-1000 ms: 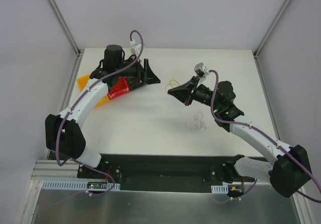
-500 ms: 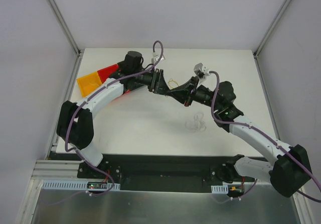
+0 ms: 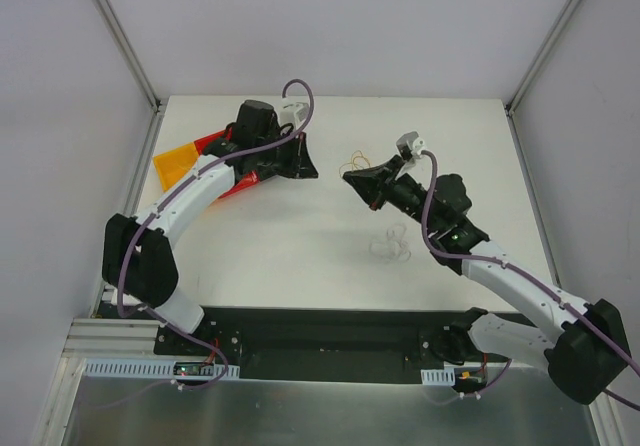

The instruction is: Untangle the cables

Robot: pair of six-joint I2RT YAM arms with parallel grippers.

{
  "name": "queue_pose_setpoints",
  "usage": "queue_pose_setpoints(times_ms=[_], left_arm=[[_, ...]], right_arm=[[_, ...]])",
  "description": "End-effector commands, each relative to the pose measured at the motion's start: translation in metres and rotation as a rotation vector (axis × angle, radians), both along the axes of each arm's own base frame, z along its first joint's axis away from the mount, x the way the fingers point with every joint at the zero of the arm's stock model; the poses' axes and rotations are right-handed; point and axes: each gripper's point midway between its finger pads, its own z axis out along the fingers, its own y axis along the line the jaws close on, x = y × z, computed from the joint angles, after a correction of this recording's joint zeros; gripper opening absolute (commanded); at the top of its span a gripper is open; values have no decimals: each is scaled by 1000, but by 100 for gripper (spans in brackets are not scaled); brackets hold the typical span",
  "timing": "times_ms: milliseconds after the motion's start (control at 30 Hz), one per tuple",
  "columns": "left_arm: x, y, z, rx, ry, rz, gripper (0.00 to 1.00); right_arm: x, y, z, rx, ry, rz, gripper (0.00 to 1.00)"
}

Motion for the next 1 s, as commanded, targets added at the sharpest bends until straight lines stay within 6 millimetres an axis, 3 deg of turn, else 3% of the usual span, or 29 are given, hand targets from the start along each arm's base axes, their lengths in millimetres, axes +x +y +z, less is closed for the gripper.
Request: queue_pose_setpoints(times_ms=[0,133,367,467,533,800,967], left_arm=[[9,14,23,52,-133,59,0],[-2,6,40,-3,-161,-33,0],[-31,17,100,-67,-364,-76,55],[-48,24,112,-114,-320,-20,70],[-61,28,110,-144,-252,24,81],[-88,34,84,-234,25,177,77],[-94,28,81,-257,58,157,63]], right_arm=[[26,-13,2,50,-10,-173,6],[26,-3,-1,42,14,-127,2],[8,38,-23,-101,47,190,1],[-1,52,-32,-127,18,305,1],[-13,60,-35,-143,12,388,1],[-50,80,-24,-140,-41,531,0],[-66,90,-21,-154,-68,564,1]])
